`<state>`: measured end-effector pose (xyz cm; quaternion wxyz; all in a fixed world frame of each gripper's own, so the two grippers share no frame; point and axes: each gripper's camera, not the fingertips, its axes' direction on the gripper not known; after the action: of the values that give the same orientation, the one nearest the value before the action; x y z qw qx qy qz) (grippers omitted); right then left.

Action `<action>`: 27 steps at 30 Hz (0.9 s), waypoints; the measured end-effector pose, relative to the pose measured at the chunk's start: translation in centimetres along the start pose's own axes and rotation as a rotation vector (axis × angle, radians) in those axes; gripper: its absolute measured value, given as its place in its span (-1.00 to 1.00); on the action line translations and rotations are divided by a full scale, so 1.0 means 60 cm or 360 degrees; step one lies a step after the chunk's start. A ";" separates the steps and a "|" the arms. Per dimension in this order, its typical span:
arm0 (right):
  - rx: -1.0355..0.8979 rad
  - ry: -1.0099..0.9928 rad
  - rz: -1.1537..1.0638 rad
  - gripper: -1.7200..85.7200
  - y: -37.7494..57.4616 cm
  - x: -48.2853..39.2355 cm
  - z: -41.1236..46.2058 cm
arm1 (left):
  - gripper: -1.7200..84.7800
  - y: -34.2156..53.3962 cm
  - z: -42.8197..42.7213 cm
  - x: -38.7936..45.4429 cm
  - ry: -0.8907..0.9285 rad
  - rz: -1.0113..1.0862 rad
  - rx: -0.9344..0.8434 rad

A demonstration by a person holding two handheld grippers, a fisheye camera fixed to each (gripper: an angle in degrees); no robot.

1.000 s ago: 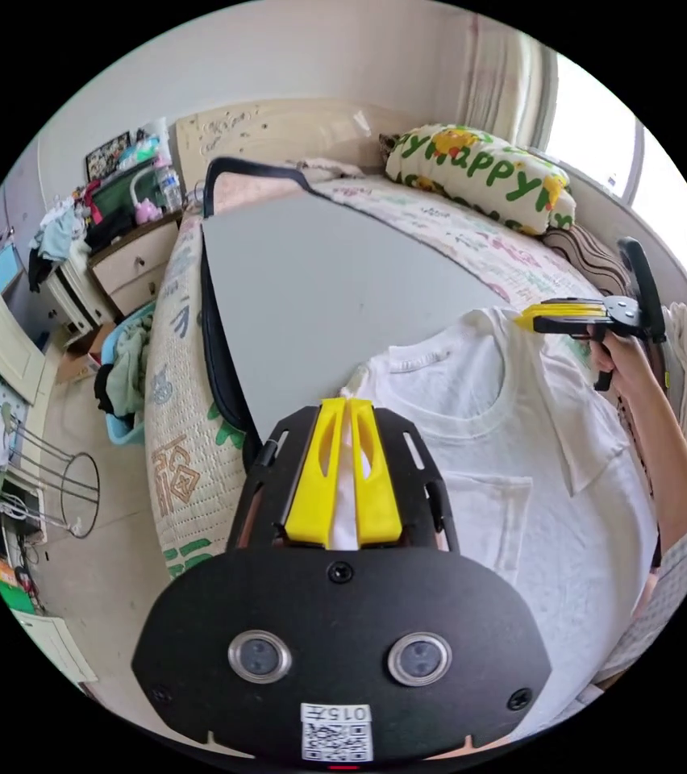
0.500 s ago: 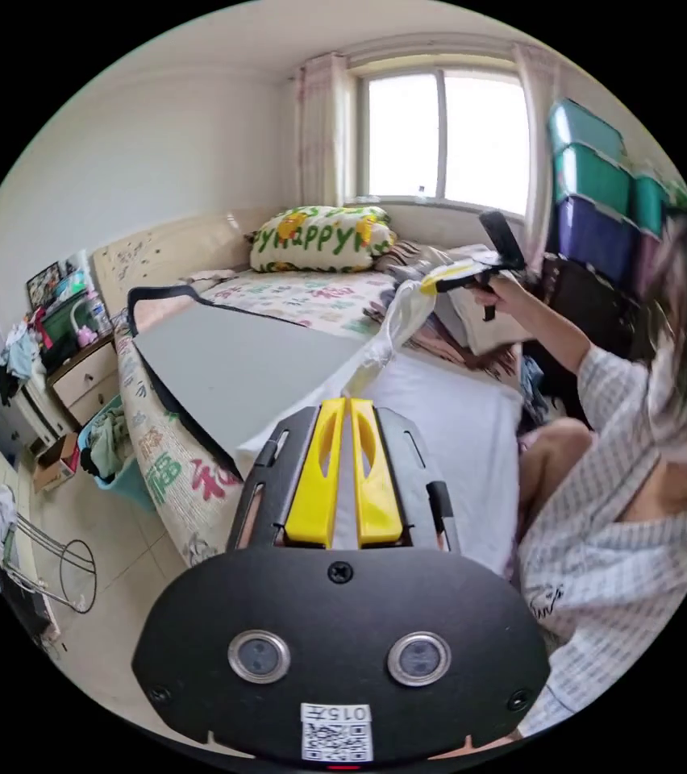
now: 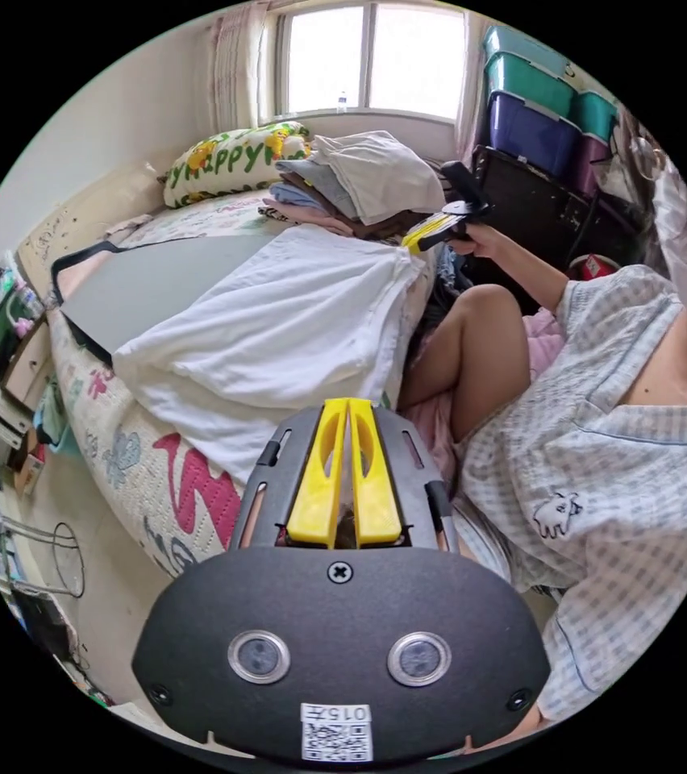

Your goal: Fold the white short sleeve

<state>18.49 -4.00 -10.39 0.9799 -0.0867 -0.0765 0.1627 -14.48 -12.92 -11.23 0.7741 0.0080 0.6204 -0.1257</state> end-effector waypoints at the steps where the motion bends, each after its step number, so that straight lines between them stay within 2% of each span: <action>1: 0.0030 -0.0007 -0.0011 -0.85 0.010 -0.001 -0.003 | -0.92 0.001 0.013 0.012 -0.0067 0.0034 -0.0003; 6: 0.0019 0.0083 -0.0110 -0.81 0.042 -0.026 0.004 | -0.83 0.002 0.090 0.039 -0.0091 0.0136 -0.0193; 11: 0.0069 0.0191 -0.0169 -0.81 0.086 -0.035 0.024 | -0.82 0.028 0.095 0.049 -0.0156 0.0130 -0.0060; 13: -0.0051 0.0245 -0.0190 -0.83 0.102 -0.035 0.028 | -0.80 0.042 0.103 0.053 -0.0152 0.0162 -0.0033; 15: 0.0032 0.0265 -0.0146 -0.84 0.119 -0.030 0.022 | -0.78 0.052 0.116 0.057 -0.0138 0.0187 -0.0053; 27: 0.0137 -0.0112 0.0151 -0.88 0.193 0.050 -0.007 | -0.75 0.116 0.153 0.081 -0.0355 0.0203 -0.0041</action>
<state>17.83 7.75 -12.71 0.9706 -0.0421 -0.0996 0.2152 -3.31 -8.61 -14.83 0.8447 0.0234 0.5303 -0.0683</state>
